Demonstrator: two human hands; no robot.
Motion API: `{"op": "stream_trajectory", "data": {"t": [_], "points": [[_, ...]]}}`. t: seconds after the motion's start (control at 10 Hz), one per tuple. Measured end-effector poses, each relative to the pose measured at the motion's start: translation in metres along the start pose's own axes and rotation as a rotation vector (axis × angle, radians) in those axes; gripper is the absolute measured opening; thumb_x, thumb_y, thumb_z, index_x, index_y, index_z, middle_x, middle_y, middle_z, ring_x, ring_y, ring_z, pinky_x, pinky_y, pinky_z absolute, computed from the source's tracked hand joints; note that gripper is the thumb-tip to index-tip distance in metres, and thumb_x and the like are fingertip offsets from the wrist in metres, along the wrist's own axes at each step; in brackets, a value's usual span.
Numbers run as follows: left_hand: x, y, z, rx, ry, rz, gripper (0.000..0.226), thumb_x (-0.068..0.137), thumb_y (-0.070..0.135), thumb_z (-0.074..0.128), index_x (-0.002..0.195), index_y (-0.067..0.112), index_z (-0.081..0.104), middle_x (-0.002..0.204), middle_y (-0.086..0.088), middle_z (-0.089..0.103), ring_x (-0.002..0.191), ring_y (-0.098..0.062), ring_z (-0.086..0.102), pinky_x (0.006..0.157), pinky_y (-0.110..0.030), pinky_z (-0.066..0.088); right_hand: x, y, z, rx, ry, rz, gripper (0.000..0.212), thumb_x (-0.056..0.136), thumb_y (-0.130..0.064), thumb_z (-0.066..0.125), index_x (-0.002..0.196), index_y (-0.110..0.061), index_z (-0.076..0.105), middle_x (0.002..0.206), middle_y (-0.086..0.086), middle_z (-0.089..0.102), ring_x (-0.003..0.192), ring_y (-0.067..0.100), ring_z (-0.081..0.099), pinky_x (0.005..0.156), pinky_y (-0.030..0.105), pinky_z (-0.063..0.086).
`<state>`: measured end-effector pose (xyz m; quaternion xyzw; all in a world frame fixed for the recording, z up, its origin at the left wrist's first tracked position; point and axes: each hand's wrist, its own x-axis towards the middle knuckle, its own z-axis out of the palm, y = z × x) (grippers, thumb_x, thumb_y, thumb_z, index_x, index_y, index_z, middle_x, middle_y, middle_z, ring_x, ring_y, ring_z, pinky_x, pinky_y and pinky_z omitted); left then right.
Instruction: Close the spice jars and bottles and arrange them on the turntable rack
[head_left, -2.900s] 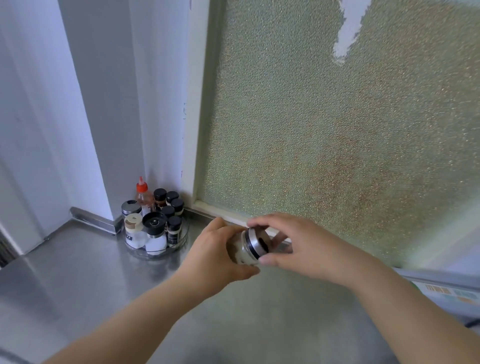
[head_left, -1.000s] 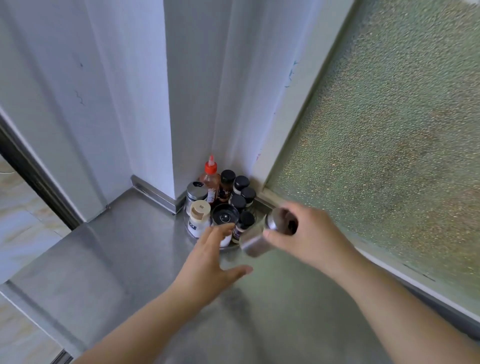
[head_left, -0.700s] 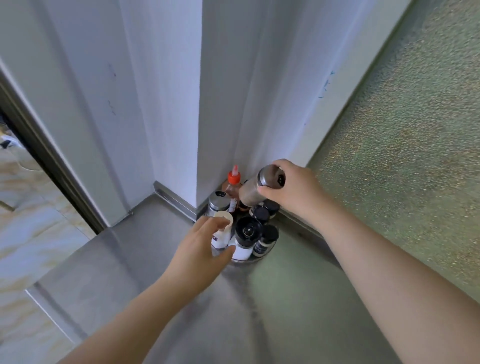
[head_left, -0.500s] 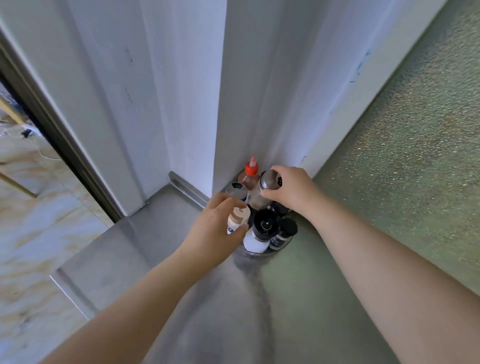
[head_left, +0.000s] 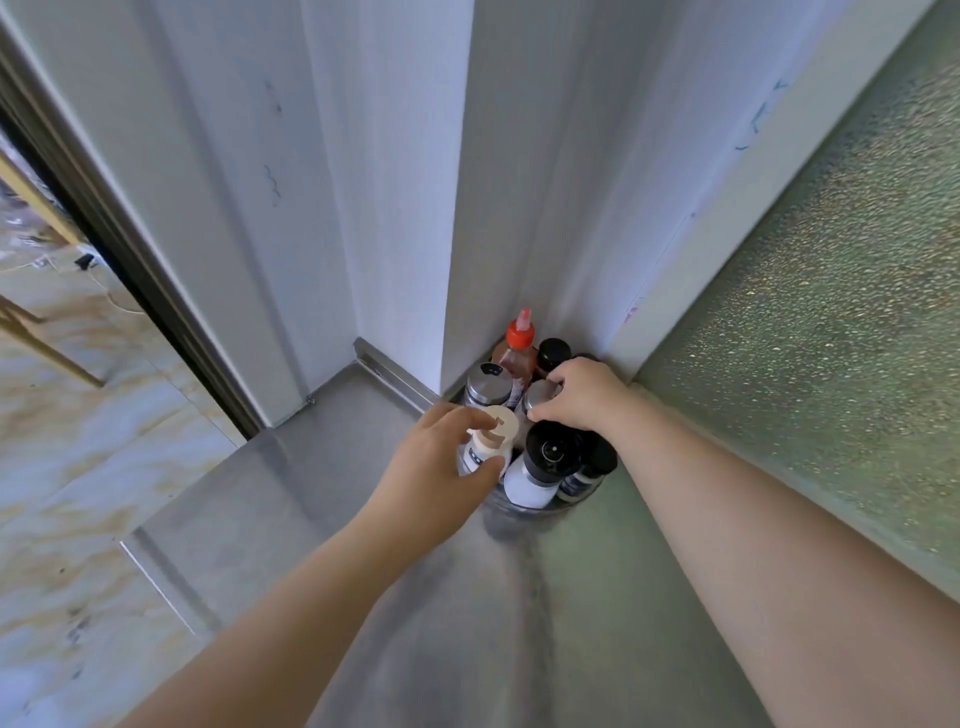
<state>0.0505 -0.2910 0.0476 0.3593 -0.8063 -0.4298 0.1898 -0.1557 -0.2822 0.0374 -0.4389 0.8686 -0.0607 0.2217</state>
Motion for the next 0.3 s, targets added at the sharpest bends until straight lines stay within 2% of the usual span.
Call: {"op": "stream_trajectory", "data": {"t": [0.1, 0.2, 0.3], "points": [[0.001, 0.006, 0.004, 0.009, 0.007, 0.008, 0.028, 0.082, 0.021, 0.062, 0.109, 0.023, 0.057, 0.108, 0.008, 0.051, 0.095, -0.005, 0.051, 0.082, -0.015, 0.039, -0.001, 0.003, 0.003, 0.007, 0.003, -0.042, 0.031, 0.070, -0.032, 0.067, 0.054, -0.013, 0.050, 0.063, 0.007, 0.055, 0.067, 0.027, 0.054, 0.054, 0.029, 0.037], [0.000, 0.010, 0.009, 0.020, -0.018, 0.016, 0.028, 0.082, 0.022, 0.062, 0.109, 0.024, 0.057, 0.108, 0.008, 0.053, 0.094, -0.003, 0.051, 0.076, -0.005, 0.037, -0.008, 0.009, -0.005, 0.067, -0.021, -0.077, 0.030, 0.077, -0.033, 0.066, 0.099, -0.012, 0.066, 0.102, 0.012, 0.066, 0.098, 0.027, 0.059, 0.082, 0.031, 0.044], [-0.004, 0.017, 0.011, 0.036, -0.013, 0.021, 0.027, 0.083, 0.022, 0.061, 0.109, 0.025, 0.057, 0.109, 0.010, 0.055, 0.095, -0.003, 0.052, 0.074, -0.002, 0.034, -0.032, 0.016, -0.010, 0.197, 0.143, -0.130, 0.055, 0.083, -0.031, 0.063, 0.133, -0.014, 0.047, 0.131, 0.010, 0.055, 0.117, 0.023, 0.054, 0.096, 0.028, 0.040]]}}
